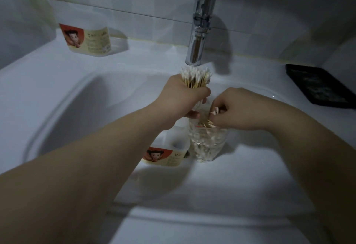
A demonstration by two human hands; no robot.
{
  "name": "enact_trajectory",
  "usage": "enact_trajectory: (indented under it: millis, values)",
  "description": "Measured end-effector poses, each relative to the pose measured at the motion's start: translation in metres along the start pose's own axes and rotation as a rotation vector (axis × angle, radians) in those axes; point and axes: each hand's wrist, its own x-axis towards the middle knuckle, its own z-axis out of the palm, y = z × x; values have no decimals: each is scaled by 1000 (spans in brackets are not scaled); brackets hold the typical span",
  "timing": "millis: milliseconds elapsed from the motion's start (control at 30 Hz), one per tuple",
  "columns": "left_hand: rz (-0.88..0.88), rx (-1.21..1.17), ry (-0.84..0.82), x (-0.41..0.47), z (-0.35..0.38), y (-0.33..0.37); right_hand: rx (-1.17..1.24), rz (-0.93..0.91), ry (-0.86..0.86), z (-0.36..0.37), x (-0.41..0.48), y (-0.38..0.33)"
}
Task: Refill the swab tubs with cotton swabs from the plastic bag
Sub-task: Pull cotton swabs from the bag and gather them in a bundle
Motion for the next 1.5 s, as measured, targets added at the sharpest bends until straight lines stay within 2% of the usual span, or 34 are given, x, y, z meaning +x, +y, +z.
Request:
enact_trajectory:
  millis: [167, 333, 533, 800, 967, 1200, 1500]
  values:
    - [12, 45, 23, 2, -1, -1, 80, 13, -5, -7, -1, 7]
    - [10, 56, 49, 5, -1, -5, 149, 22, 82, -7, 0, 6]
    - [38, 169, 149, 10, -4, -9, 95, 28, 133, -10, -1, 8]
    - [26, 106, 252, 11, -9, -7, 128, 51, 138, -19, -8, 11]
    - [15, 68, 222, 10, -6, -8, 273, 29, 224, -20, -9, 9]
    - [-1, -122, 192, 7, -4, -2, 481, 60, 269, -22, -9, 12]
    - [-24, 14, 76, 6, 0, -9, 690, 62, 427, -24, -5, 16]
